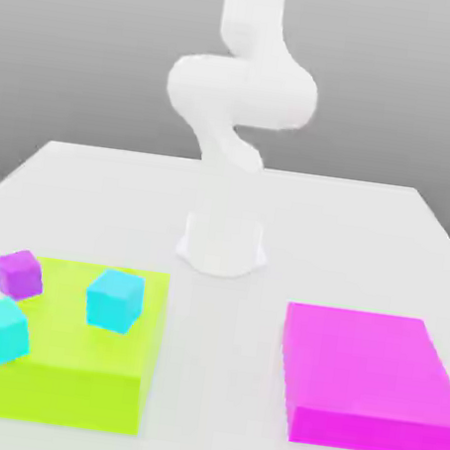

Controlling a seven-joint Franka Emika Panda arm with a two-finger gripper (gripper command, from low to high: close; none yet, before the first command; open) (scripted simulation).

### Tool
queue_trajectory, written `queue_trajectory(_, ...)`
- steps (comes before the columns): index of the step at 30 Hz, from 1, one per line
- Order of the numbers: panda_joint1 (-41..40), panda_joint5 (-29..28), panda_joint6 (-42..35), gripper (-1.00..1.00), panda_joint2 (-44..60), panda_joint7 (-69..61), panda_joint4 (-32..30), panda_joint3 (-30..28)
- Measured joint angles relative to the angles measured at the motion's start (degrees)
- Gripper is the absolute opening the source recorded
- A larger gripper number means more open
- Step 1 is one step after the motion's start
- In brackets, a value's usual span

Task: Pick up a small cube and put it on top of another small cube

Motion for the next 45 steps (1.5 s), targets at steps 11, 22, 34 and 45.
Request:
queue_trajectory(11,9.89,3.89,4.38,0.00,23.24,-21.29,3.92,-2.31)
queue_trajectory(22,16.00,5.05,8.83,0.00,45.98,-40.38,7.74,-0.10)
queue_trajectory(34,19.35,-2.46,16.12,0.00,70.39,-52.38,11.99,2.83)
queue_trajectory(45,19.48,-2.61,16.73,-1.00,71.54,-52.58,12.23,2.81)
